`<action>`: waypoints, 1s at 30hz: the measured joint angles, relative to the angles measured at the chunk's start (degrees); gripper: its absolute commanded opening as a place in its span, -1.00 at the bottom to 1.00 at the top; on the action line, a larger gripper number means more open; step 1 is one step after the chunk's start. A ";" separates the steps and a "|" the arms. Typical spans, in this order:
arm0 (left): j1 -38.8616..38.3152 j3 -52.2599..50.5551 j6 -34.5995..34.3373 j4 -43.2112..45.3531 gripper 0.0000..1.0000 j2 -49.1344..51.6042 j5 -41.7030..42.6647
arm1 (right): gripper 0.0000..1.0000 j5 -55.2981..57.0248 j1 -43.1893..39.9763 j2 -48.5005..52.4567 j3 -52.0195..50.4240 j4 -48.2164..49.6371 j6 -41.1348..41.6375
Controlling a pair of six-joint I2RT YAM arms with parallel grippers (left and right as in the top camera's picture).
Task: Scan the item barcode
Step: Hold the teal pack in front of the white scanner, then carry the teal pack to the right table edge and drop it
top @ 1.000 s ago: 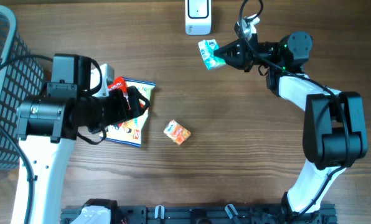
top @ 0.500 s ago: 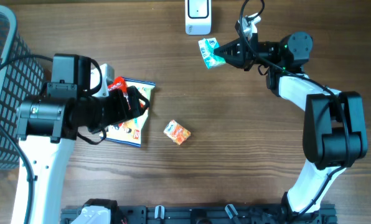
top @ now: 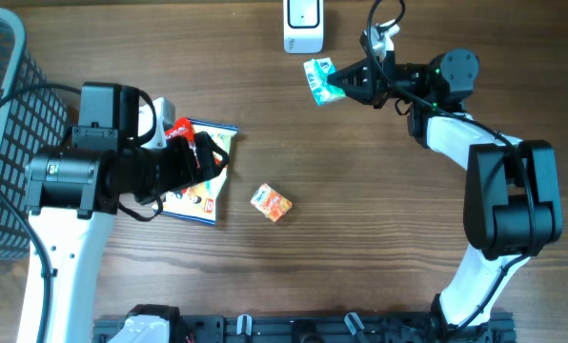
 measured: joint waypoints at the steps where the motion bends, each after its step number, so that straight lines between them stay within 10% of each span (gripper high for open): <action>1: 0.00 0.00 0.00 0.00 1.00 0.00 0.00 | -0.91 0.02 0.00 0.00 0.00 0.00 0.00; 19: 0.00 0.00 0.00 0.00 1.00 0.00 0.00 | -0.91 3.76 -0.02 0.00 0.00 -2.08 -7.91; 26: 0.00 0.00 0.00 0.00 1.00 0.00 0.00 | -0.91 11.67 -0.02 0.02 5.81 -30.80 -29.35; 30: 0.00 -0.02 0.00 0.04 1.00 0.00 -0.02 | -0.91 22.32 0.02 0.13 15.54 -66.49 -51.04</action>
